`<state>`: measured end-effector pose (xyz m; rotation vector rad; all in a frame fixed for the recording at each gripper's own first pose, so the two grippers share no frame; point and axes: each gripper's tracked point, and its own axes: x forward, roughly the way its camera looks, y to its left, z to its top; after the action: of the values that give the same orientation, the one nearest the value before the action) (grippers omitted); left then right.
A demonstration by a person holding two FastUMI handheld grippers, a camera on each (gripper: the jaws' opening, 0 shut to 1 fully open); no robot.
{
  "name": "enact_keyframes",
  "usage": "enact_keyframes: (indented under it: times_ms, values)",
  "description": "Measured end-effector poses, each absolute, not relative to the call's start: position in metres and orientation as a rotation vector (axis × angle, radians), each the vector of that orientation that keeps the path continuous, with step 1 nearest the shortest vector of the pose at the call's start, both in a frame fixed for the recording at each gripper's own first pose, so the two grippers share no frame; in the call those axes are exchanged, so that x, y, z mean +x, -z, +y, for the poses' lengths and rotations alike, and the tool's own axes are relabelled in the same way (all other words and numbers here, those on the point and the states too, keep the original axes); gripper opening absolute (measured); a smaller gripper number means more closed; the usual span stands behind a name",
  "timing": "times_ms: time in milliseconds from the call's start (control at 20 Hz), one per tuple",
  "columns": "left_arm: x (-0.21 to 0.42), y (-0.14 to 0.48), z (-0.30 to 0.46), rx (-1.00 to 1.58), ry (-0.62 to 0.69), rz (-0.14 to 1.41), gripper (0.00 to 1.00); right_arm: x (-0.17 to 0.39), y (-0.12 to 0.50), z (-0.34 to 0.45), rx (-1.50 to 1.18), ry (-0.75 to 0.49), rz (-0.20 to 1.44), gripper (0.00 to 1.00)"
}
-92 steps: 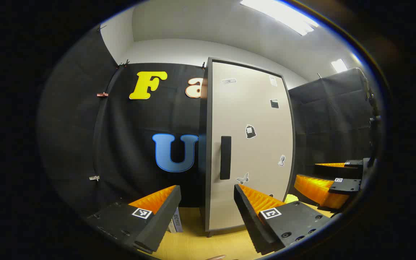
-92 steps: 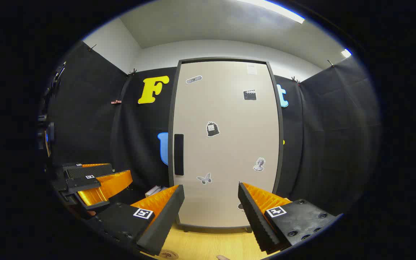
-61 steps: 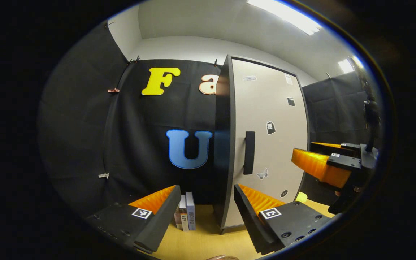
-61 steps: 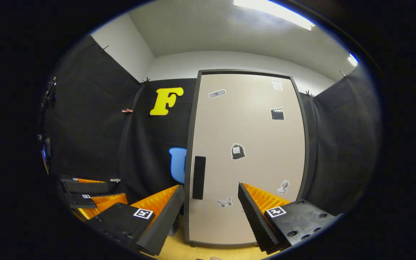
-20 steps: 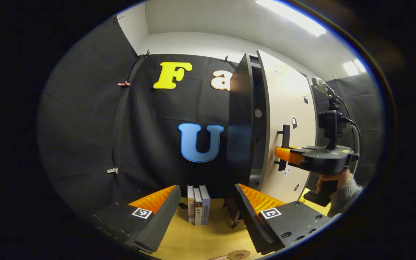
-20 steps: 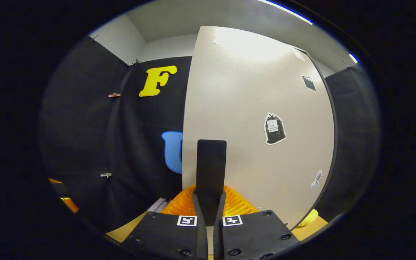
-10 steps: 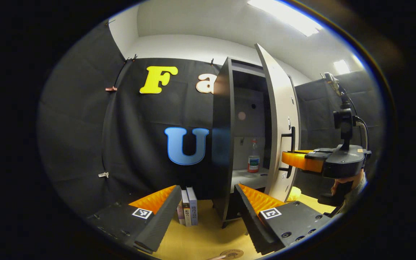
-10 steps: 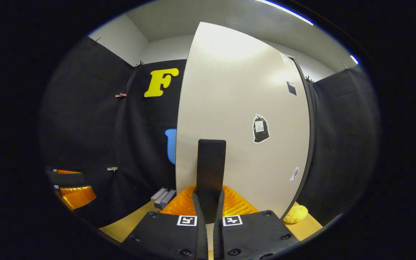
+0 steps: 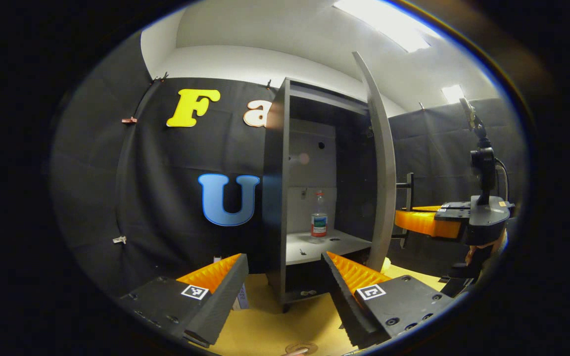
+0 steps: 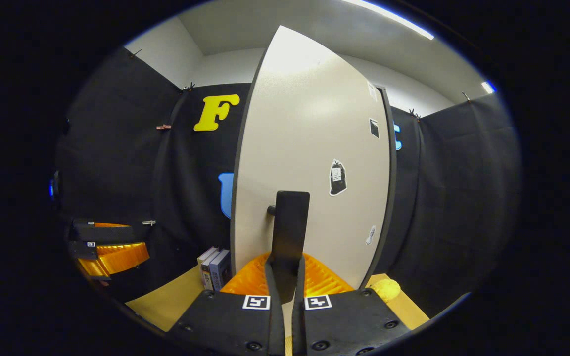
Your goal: Open the cabinet door with the right hand, grasp the bottle in the cabinet with the left hand and place it on the coaster, then close the cabinet door with the right hand.
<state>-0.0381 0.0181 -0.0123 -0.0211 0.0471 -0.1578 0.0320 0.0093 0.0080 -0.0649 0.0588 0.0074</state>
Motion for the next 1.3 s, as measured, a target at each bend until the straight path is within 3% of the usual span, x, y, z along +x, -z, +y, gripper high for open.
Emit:
enact_keyframes:
  times_ms: [300,700,1000,1300]
  values:
    - [-0.023,0.017,-0.033,-0.032,0.264,0.059,0.89,0.003,-0.014,-0.033,-0.057,0.069,0.057,0.10]
    - [0.013,0.019,-0.125,-0.051,0.359,0.065,0.93,-0.024,-0.018,-0.095,-0.033,0.127,0.068,0.09]
    - [0.042,0.019,-0.190,-0.052,0.350,0.062,0.93,-0.031,-0.022,-0.160,-0.147,0.182,0.077,0.08]
    - [0.077,0.019,-0.221,-0.032,0.289,0.061,0.93,-0.033,-0.020,-0.202,-0.048,0.092,0.098,0.05]
